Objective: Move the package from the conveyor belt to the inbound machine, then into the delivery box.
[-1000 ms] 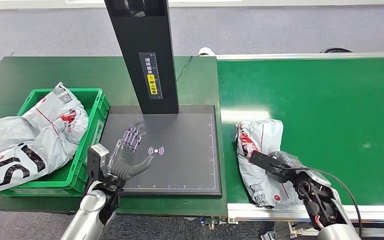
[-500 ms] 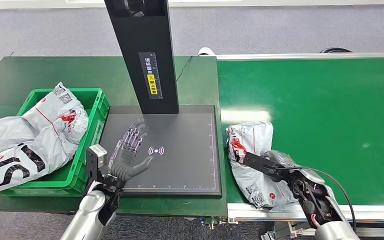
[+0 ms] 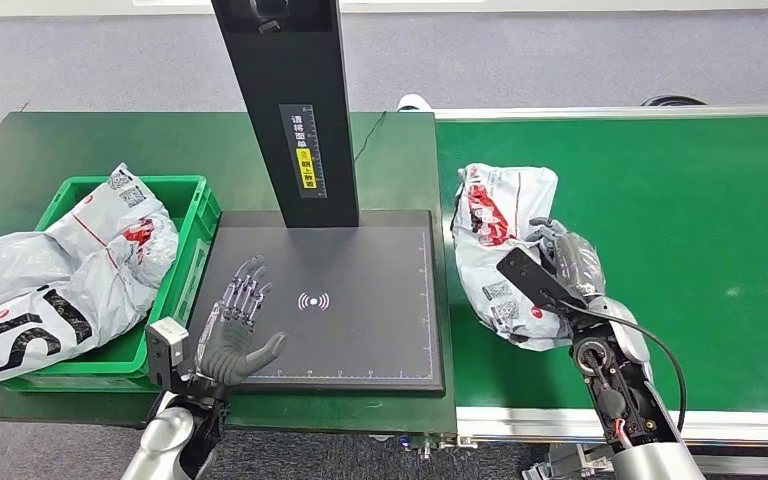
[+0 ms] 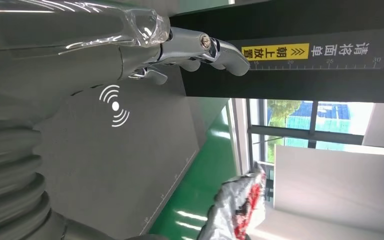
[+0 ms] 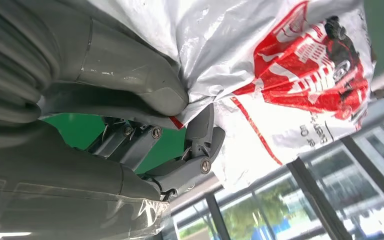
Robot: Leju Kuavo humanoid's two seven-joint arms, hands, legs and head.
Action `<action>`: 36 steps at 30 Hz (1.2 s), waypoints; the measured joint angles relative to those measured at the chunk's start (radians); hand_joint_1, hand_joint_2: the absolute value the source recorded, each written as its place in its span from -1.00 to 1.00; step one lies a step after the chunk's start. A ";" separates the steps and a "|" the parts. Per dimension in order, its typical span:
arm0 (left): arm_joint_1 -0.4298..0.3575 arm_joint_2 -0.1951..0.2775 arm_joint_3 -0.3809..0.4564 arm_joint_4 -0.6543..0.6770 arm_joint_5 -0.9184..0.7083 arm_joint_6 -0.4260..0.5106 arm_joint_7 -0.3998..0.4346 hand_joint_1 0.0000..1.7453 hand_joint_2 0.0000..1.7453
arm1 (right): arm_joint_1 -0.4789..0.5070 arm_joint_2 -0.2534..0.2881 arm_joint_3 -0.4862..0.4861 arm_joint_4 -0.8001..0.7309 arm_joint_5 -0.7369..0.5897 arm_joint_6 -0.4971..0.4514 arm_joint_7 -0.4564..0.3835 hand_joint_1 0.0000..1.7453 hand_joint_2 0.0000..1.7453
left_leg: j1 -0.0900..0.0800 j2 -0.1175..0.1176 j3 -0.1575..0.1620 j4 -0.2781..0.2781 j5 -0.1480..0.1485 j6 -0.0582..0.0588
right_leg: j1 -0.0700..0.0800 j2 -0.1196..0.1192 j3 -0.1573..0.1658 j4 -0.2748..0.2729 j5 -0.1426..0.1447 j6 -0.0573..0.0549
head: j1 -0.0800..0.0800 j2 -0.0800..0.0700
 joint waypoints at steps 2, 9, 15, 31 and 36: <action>0.000 0.001 0.000 0.000 0.000 0.000 -0.001 -1.00 1.00 | 0.009 0.005 -0.015 -0.028 -0.004 -0.004 -0.004 1.00 1.00 | 0.000 0.000 0.000 0.000 0.000 0.000 | 0.000 0.000 0.000 0.000 0.000 0.000 | 0.000 0.000; 0.000 0.003 0.002 0.000 0.000 -0.002 -0.003 -1.00 1.00 | 0.030 0.015 -0.043 -0.081 -0.019 -0.026 -0.026 1.00 1.00 | 0.000 0.000 0.000 0.000 0.000 0.000 | 0.000 0.000 0.000 0.000 0.000 0.000 | 0.000 0.000; -0.019 0.003 0.001 0.002 -0.004 0.038 -0.061 -1.00 1.00 | 0.092 0.028 -0.070 -0.187 -0.096 -0.054 -0.169 1.00 1.00 | 0.000 0.000 0.000 0.000 0.000 0.000 | 0.000 0.000 0.000 0.000 0.000 0.000 | 0.000 0.000; -0.081 -0.020 -0.026 0.000 0.006 0.133 -0.123 -1.00 1.00 | 0.038 0.139 0.242 -0.025 -0.048 0.086 -0.278 1.00 1.00 | 0.000 0.001 0.000 0.000 0.001 0.000 | 0.000 0.001 0.000 0.000 0.000 0.000 | 0.000 0.000; -0.081 -0.021 -0.031 0.000 0.006 0.138 -0.124 -1.00 1.00 | 0.014 0.166 0.298 0.036 -0.046 0.100 -0.282 1.00 1.00 | 0.000 0.000 0.000 0.000 0.001 0.000 | 0.000 0.000 0.000 0.000 0.000 0.000 | 0.000 0.000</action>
